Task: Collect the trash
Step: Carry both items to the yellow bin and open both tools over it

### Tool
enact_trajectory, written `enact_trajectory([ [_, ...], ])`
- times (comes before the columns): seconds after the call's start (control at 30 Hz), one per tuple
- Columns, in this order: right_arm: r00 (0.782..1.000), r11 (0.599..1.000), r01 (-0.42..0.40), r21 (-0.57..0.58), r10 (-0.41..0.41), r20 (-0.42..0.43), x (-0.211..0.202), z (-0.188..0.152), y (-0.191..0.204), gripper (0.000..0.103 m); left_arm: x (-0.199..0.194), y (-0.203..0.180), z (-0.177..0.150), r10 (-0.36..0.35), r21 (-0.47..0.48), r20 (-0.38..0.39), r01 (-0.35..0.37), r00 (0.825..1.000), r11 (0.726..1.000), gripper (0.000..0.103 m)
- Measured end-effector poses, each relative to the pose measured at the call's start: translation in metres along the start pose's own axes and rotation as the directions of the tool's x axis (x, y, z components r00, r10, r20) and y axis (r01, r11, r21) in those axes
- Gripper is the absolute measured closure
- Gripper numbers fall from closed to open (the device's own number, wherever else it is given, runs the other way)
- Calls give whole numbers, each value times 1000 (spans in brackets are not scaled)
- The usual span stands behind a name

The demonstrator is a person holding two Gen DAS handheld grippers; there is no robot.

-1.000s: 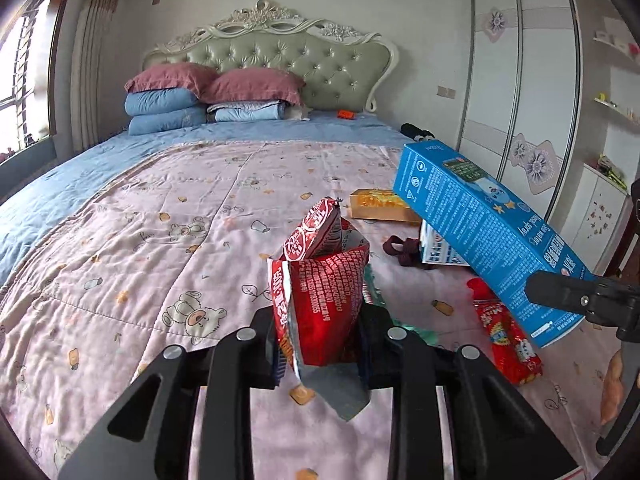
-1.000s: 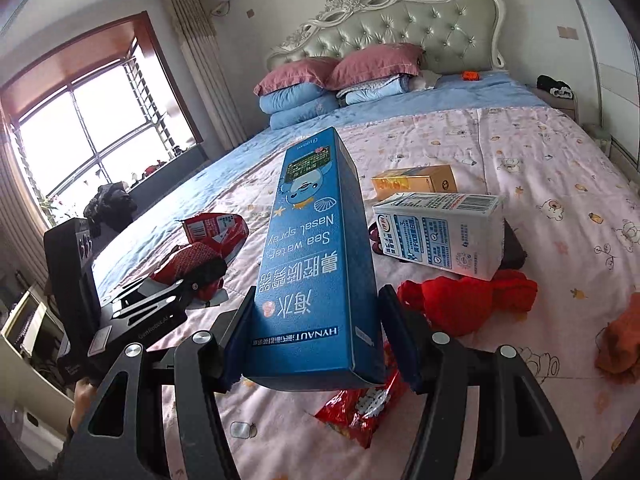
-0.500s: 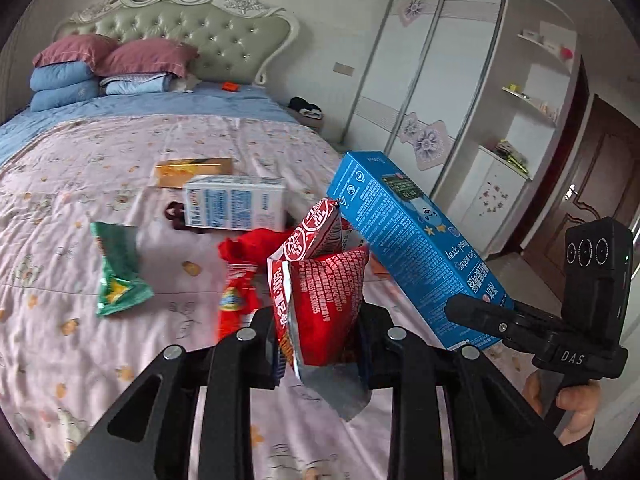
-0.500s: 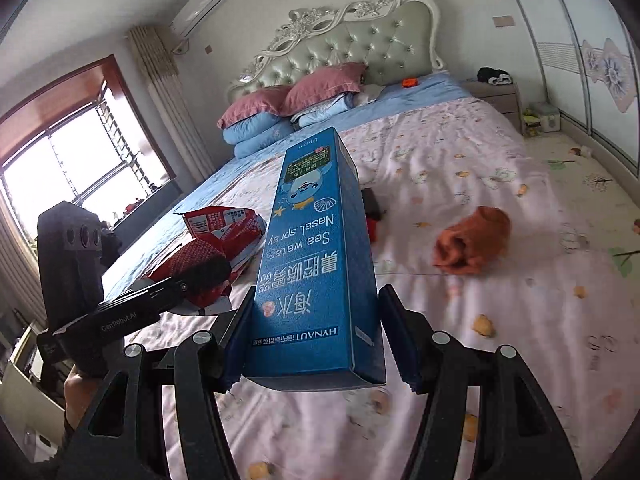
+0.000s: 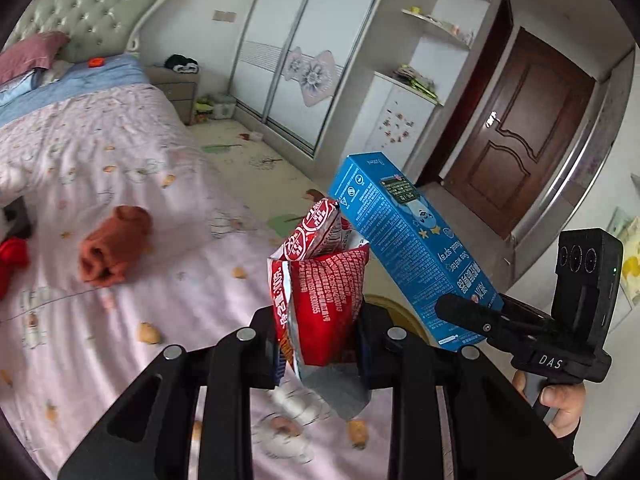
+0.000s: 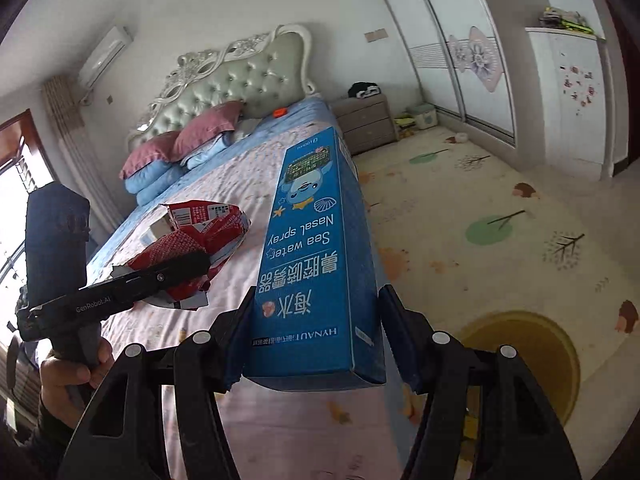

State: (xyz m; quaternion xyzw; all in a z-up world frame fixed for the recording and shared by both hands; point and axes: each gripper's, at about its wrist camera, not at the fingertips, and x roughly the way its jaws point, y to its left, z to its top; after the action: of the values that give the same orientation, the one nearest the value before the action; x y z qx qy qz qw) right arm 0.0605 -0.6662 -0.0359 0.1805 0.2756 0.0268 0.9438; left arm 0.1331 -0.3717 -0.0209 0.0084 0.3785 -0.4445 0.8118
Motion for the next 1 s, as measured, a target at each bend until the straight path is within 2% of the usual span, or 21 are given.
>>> enact_trajectory([
  [0.13, 997, 996, 83, 45, -83, 1, -21, -14, -47, 45, 53, -40, 4, -60, 32, -86, 63, 994, 998, 76],
  [0.3, 986, 978, 169, 123, -168, -22, -40, -34, -105, 45, 113, -81, 4, -100, 54, -195, 113, 976, 992, 76],
  [0.5, 973, 951, 230, 208, -223, -60, -46, -55, -164, 45, 174, -117, 4, -117, 76, -294, 146, 949, 986, 75],
  [0.63, 966, 937, 258, 236, -245, -82, -38, -60, -188, 44, 205, -131, 7, -124, 85, -343, 162, 931, 983, 72],
  [0.7, 960, 932, 278, 233, -261, -105, -31, -62, -198, 42, 217, -133, 8, -126, 83, -380, 169, 916, 982, 41],
  [0.73, 955, 928, 295, 229, -277, -110, -27, -63, -202, 37, 222, -133, 9, -114, 84, -393, 159, 913, 984, 11],
  [0.77, 949, 922, 312, 231, -293, -111, -24, -65, -204, 31, 225, -133, 10, -94, 91, -393, 141, 915, 986, 8],
  [0.8, 946, 915, 322, 242, -303, -112, -23, -68, -209, 31, 228, -133, 10, -78, 99, -395, 127, 916, 987, 8],
  [0.93, 954, 905, 297, 303, -273, -120, -24, -79, -220, 36, 226, -137, 7, -70, 119, -385, 125, 920, 985, 8],
  [1.0, 955, 904, 295, 309, -269, -125, -25, -81, -220, 37, 220, -137, 5, -73, 127, -362, 126, 929, 984, 8],
])
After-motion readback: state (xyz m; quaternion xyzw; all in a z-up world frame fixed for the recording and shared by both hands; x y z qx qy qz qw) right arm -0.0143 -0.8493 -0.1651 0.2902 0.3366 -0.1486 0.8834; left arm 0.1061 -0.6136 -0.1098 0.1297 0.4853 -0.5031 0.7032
